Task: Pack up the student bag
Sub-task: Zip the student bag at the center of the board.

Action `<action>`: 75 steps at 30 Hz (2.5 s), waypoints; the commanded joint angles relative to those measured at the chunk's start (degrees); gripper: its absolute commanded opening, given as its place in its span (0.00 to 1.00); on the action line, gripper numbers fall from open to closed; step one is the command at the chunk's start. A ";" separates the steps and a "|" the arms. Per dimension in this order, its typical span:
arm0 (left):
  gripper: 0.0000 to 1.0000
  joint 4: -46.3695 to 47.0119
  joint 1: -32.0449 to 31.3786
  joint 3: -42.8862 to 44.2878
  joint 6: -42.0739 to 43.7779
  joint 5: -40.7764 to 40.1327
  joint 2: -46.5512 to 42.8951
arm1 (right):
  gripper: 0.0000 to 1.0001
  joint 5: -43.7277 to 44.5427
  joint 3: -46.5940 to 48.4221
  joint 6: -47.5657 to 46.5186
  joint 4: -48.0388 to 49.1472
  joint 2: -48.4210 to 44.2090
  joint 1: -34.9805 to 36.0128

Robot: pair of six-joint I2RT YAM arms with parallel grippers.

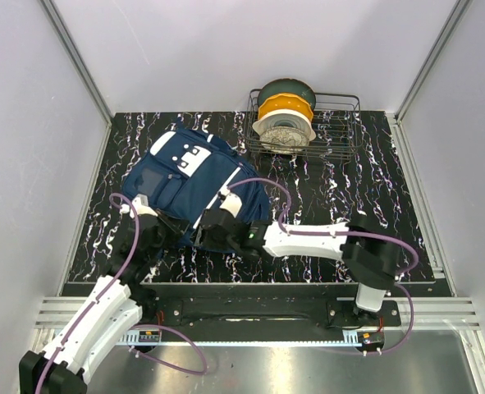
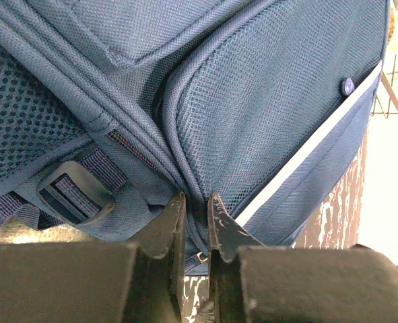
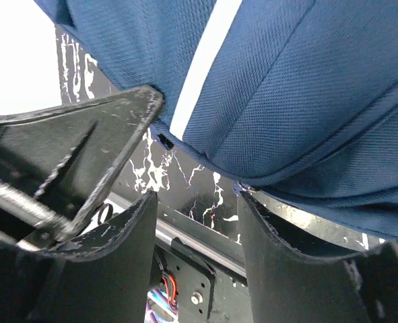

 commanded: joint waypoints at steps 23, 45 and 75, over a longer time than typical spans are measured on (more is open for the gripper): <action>0.00 0.72 -0.30 4.90 7.38 9.94 -0.96 | 0.41 24.24 8.04 3.43 -6.06 8.98 4.97; 0.00 -3.23 -0.30 6.92 9.57 7.66 -1.23 | 0.00 24.94 -2.23 -9.39 -0.17 -0.32 4.88; 0.00 -10.97 2.86 11.31 15.38 3.26 0.79 | 0.00 7.21 -27.11 -33.77 2.99 -32.23 -11.20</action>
